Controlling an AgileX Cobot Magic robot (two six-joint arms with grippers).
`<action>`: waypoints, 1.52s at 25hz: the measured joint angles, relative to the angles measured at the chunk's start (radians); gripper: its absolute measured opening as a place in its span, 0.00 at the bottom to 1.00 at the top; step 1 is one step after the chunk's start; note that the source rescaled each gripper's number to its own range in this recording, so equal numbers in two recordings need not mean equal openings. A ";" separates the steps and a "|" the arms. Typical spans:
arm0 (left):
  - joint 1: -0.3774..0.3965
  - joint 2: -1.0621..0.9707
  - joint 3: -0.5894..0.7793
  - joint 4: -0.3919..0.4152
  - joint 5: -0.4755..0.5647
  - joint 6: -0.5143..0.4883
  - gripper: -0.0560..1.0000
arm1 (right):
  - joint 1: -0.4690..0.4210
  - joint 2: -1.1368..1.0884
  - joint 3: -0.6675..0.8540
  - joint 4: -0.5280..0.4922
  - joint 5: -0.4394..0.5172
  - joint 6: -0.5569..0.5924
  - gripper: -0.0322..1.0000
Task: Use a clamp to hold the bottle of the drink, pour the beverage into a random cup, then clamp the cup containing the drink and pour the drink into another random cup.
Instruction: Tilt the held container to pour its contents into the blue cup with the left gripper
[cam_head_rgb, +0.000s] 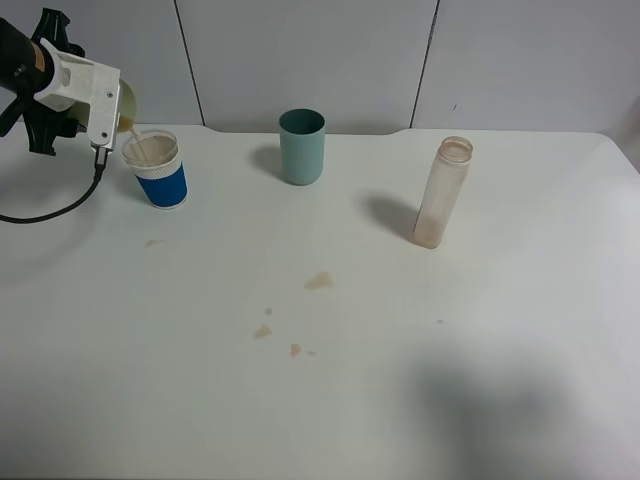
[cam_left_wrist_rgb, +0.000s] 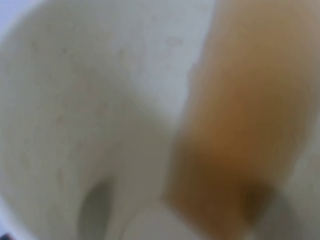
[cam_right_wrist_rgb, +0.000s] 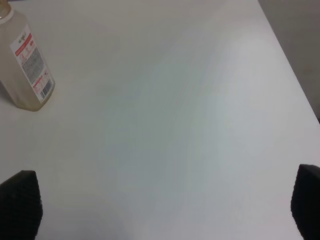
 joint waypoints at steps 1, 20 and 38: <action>0.000 0.000 0.000 0.000 0.000 0.001 0.07 | 0.000 0.000 0.000 0.000 0.000 0.000 1.00; -0.018 0.000 0.000 0.000 -0.007 0.036 0.07 | 0.000 0.000 0.000 0.000 0.000 0.000 1.00; -0.018 0.000 0.000 0.024 -0.036 0.048 0.07 | 0.000 0.000 0.000 0.000 0.000 0.000 1.00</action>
